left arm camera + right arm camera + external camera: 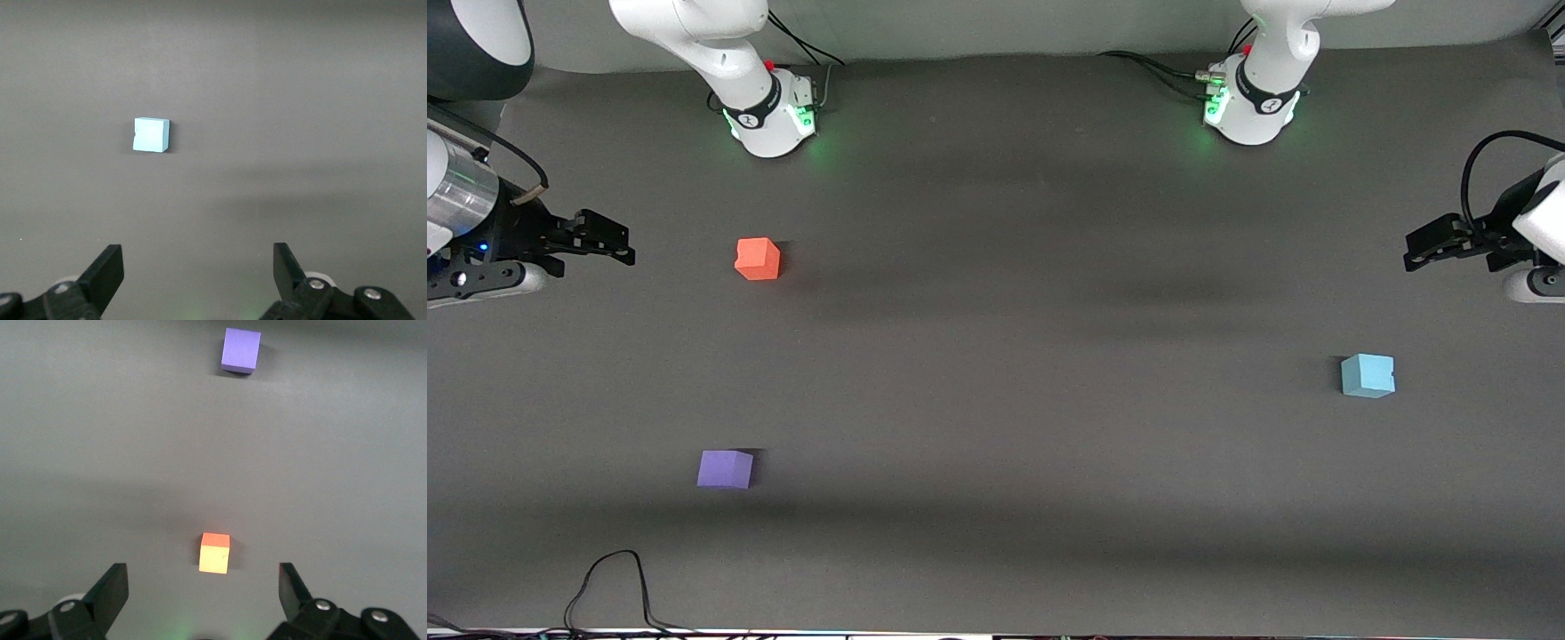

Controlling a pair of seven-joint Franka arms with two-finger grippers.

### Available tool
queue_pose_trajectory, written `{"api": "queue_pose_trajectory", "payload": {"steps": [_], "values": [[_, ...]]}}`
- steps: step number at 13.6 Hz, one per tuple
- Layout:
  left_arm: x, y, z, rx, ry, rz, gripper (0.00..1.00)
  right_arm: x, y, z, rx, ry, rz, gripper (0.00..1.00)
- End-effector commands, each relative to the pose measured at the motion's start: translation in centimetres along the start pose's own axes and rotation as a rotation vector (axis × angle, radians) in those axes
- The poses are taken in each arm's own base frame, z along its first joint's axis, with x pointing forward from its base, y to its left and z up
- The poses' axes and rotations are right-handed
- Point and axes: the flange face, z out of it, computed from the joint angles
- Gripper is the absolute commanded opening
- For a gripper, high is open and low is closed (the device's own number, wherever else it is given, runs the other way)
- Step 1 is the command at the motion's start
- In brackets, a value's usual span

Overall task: Place blue block between orange and purple blocks
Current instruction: 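Lower the left gripper over the light blue cube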

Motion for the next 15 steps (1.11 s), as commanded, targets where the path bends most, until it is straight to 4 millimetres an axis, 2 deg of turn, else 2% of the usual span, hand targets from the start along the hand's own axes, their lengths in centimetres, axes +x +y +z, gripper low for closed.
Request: {"api": "queue_pose_trajectory", "payload": {"steps": [1, 5, 6, 10, 13, 15], "values": [[-0.8, 0.4, -0.7, -0.011, -0.004, -0.003, 1.0, 0.0, -0.1, -0.4, 0.004, -0.01, -0.002, 1.0], [-0.9, -0.1, -0.4, 0.003, -0.019, 0.036, 1.0, -0.2, -0.1, -0.5, 0.004, -0.013, -0.004, 1.0], [-0.9, -0.9, -0.2, 0.005, -0.024, 0.062, 1.0, -0.3, -0.1, -0.6, 0.005, -0.014, -0.001, 1.0], [-0.8, -7.2, 0.8, 0.004, -0.003, 0.121, 1.0, -0.2, -0.1, -0.5, 0.005, -0.017, -0.002, 1.0], [-0.3, -11.0, 1.6, 0.01, 0.023, 0.166, 1.0, -0.2, -0.1, -0.4, 0.005, -0.019, -0.004, 1.0], [0.0, -11.7, 2.4, 0.016, 0.021, 0.181, 1.0, -0.2, -0.1, -0.3, 0.005, -0.022, -0.004, 1.0]]}}
